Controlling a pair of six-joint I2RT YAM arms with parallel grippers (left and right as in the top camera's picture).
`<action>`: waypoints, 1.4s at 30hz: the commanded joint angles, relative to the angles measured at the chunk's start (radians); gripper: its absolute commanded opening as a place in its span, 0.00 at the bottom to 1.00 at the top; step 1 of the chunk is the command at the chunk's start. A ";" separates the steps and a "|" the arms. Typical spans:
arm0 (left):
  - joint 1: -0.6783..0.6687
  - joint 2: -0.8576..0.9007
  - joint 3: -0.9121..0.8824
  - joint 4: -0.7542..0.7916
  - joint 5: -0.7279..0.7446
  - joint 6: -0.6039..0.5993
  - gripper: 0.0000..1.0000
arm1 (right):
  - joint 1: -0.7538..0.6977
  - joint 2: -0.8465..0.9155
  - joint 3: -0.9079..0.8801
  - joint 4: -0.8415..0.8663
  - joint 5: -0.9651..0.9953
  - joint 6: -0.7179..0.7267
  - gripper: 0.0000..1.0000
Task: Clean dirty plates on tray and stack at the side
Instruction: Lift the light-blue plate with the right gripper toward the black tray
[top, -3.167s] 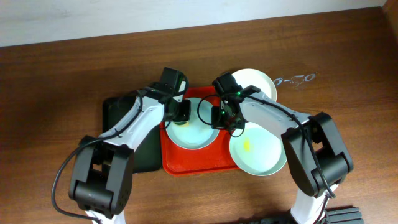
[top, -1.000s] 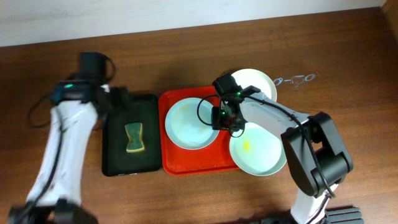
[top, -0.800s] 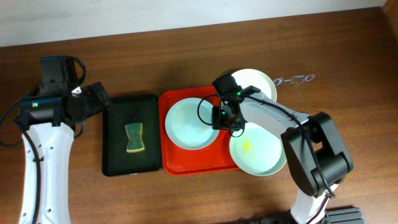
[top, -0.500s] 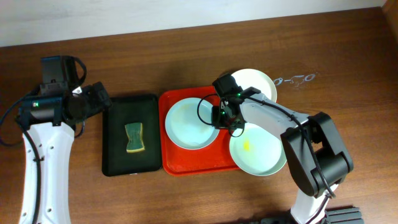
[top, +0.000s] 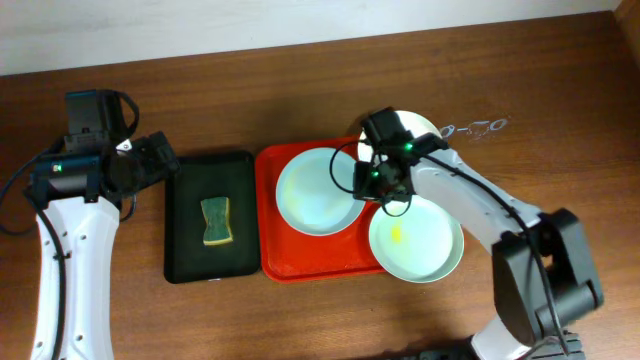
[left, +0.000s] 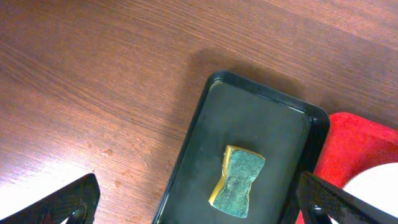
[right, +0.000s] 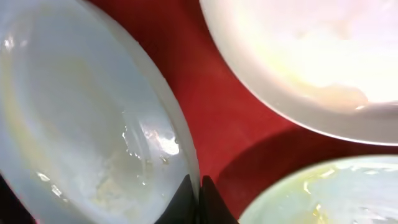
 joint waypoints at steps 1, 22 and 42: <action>0.002 -0.003 0.010 -0.002 -0.004 -0.014 0.99 | -0.005 -0.080 0.026 -0.004 -0.021 -0.014 0.04; 0.002 -0.003 0.010 -0.002 -0.004 -0.014 0.99 | 0.570 -0.106 0.028 0.269 0.563 0.119 0.04; 0.002 -0.003 0.010 -0.005 -0.004 -0.014 0.99 | 0.777 -0.106 0.028 0.741 0.827 -0.840 0.04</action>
